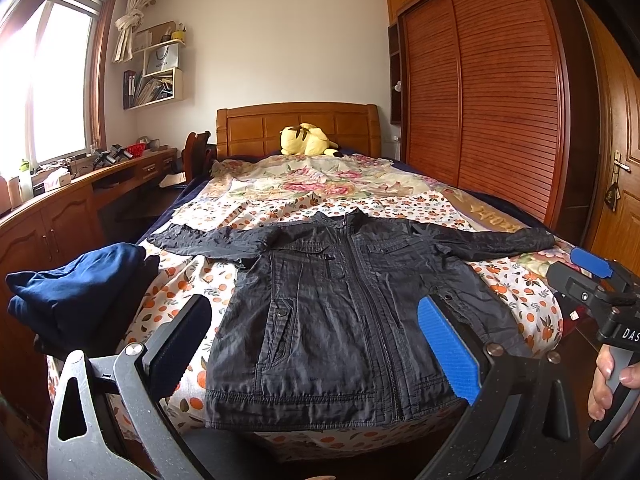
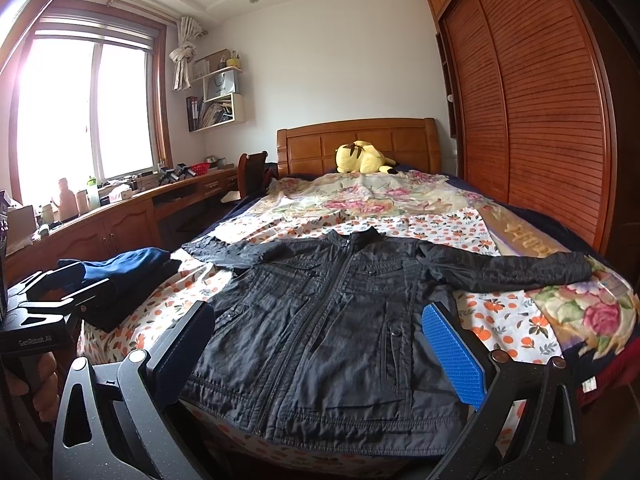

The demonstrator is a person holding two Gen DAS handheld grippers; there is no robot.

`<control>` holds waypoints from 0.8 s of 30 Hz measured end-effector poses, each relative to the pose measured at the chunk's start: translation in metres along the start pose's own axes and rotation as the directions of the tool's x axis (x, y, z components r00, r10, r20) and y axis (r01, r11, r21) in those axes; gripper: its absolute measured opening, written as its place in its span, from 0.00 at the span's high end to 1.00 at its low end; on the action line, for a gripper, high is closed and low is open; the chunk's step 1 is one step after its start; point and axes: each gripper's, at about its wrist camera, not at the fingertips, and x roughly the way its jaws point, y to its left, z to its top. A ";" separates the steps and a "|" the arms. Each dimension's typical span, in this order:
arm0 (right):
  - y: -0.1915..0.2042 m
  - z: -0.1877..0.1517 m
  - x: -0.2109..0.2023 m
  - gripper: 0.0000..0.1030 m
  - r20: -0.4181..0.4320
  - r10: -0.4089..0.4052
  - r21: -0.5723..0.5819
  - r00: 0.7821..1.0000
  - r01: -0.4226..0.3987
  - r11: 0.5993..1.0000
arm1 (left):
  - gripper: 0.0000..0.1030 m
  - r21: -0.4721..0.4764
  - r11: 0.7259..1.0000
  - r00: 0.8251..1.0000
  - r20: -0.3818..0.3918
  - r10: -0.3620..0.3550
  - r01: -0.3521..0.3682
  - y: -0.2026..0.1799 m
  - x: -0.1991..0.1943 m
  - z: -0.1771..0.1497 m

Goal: Fold large clothes

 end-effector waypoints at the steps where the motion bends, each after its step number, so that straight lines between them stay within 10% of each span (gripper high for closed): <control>1: 0.000 0.000 0.000 0.00 -0.001 0.000 0.001 1.000 0.000 1.000 | 0.00 -0.001 1.000 1.000 -0.001 0.000 0.000 0.001 0.001 -0.001; 24: 0.000 0.001 0.000 0.00 -0.001 0.001 0.003 1.000 -0.001 1.000 | 0.00 0.002 1.000 1.000 0.000 0.000 0.000 -0.001 0.008 -0.006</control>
